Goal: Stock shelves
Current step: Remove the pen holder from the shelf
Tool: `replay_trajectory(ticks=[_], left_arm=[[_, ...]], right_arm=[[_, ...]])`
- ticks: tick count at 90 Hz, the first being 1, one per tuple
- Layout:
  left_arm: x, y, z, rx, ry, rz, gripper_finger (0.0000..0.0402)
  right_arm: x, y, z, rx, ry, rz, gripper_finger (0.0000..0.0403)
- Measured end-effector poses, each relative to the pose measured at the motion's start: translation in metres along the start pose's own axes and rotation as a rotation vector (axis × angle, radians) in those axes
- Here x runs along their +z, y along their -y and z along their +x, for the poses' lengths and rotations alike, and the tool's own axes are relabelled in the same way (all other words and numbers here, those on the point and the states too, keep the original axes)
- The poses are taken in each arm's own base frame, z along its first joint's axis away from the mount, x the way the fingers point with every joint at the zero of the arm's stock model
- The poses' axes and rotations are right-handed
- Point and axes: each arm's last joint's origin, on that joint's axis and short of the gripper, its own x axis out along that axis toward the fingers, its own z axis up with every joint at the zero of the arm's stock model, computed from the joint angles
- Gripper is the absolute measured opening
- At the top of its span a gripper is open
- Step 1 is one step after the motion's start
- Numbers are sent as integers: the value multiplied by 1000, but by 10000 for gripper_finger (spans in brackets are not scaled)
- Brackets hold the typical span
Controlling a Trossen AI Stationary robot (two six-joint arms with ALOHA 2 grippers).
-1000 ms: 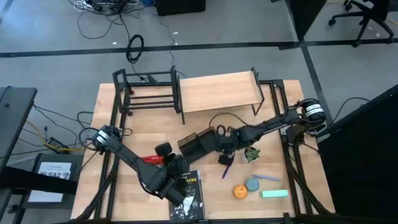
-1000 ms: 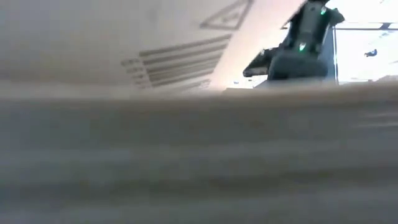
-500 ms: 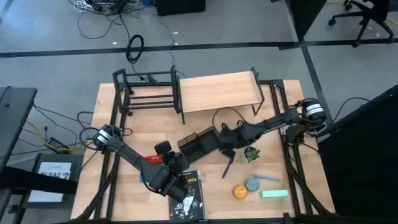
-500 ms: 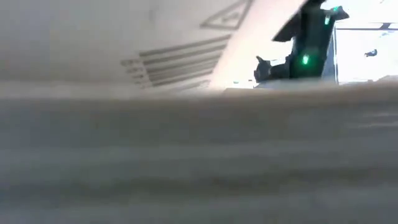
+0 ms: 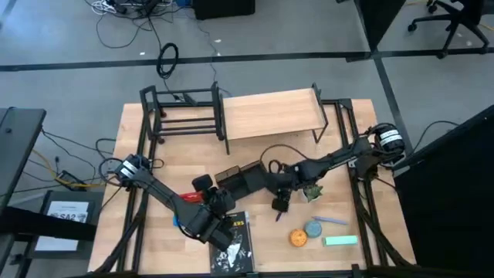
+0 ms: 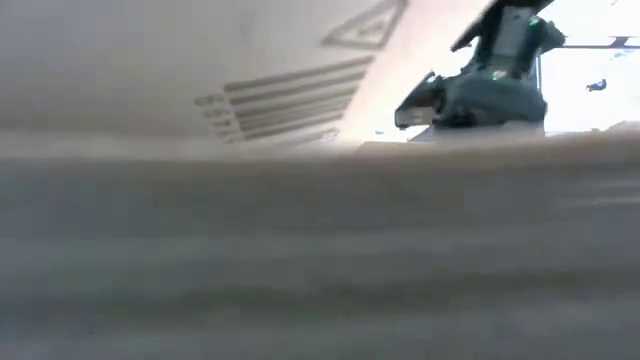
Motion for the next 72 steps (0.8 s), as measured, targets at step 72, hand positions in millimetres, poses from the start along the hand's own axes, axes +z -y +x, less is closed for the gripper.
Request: replay_trajectory(ticks=[72], left_arm=[[2, -1, 1, 28, 45, -5, 81]], right_arm=[[2, -3, 10, 158, 170, -28, 0]])
